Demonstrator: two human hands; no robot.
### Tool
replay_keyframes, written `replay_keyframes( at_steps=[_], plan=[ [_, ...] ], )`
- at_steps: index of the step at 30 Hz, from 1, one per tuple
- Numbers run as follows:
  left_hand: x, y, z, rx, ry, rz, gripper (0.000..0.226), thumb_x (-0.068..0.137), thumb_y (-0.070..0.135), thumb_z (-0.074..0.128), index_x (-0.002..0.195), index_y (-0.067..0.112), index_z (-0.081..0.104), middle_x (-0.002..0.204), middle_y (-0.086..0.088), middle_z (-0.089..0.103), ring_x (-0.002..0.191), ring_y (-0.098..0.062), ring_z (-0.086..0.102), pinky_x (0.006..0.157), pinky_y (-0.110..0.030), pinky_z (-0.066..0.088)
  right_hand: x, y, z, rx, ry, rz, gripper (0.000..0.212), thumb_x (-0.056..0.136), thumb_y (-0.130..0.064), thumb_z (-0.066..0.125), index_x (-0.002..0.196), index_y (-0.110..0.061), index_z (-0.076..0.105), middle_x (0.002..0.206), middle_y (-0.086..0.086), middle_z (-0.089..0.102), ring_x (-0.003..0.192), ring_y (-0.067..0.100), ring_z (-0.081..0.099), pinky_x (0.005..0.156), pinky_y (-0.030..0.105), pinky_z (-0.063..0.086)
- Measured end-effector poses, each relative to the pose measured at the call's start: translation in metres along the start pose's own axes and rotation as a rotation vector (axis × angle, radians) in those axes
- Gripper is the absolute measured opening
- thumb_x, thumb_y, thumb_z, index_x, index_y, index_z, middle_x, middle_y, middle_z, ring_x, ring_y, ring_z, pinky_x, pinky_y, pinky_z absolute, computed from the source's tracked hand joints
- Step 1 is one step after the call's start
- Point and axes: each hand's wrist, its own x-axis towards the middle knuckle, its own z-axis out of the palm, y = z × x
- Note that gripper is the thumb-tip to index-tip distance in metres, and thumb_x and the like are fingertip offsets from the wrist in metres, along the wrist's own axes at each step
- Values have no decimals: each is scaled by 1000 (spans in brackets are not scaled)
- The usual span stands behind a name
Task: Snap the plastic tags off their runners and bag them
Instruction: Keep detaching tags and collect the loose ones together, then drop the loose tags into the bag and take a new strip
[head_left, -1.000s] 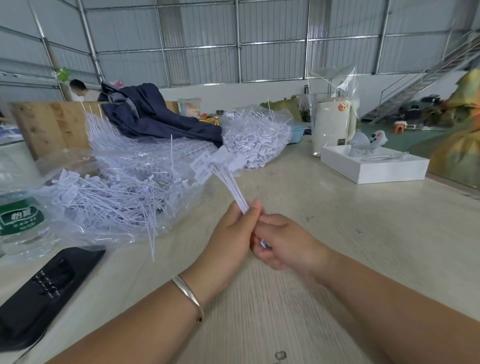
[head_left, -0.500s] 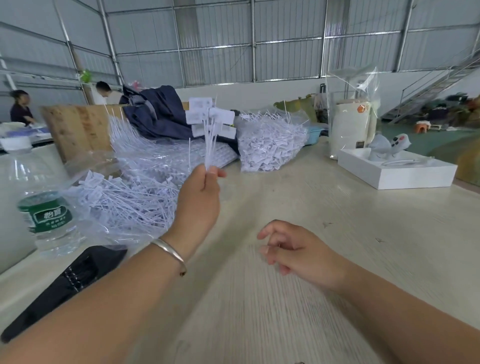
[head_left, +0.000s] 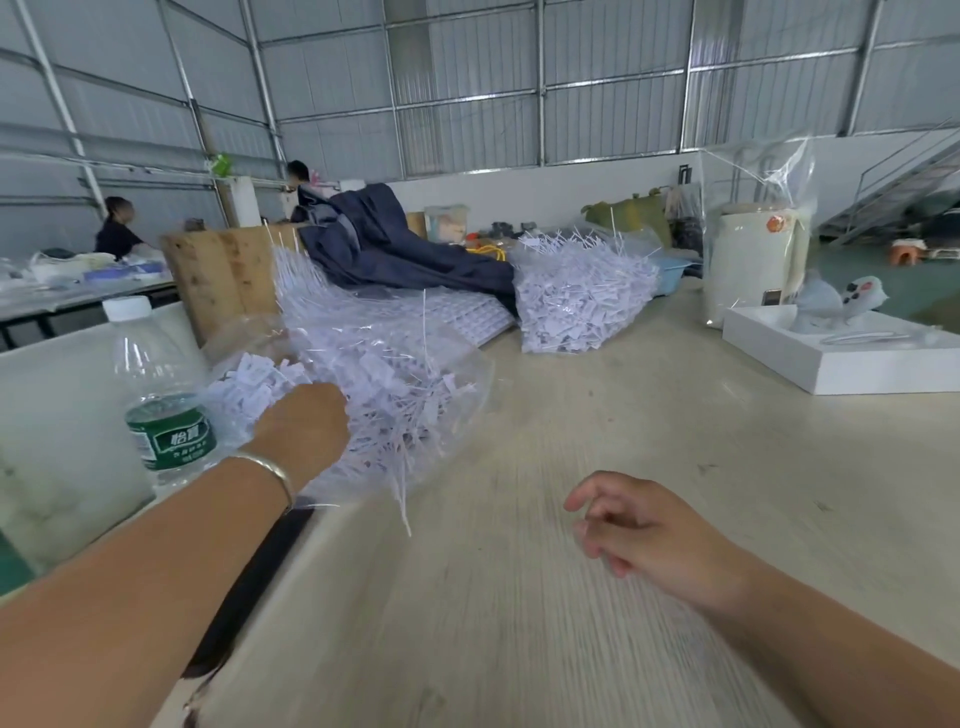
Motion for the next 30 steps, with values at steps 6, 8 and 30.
replay_keyframes(
  at_steps=[6,8,30],
  plan=[
    [13,11,-3,-15,311,180,18,95,6,50,92,3,67,101,-22,61,91,-40,60,68,-41,46,0,3,1,-32,-9,30,16,87,-4,61,90,-18,66,63,0,62,52,12,51,58,27,44],
    [18,20,-2,90,194,146,17,95,4,48,95,2,65,103,-21,62,94,-38,60,68,-39,45,-1,3,0,-39,-9,41,17,86,-3,60,90,-18,67,62,-2,62,53,11,51,58,27,44],
    [88,32,-17,153,218,122,30,97,19,39,107,1,61,110,-19,56,109,-37,50,90,-51,48,8,6,-1,46,12,33,23,86,-3,62,81,-25,69,61,3,63,47,9,45,50,24,37]
  ],
)
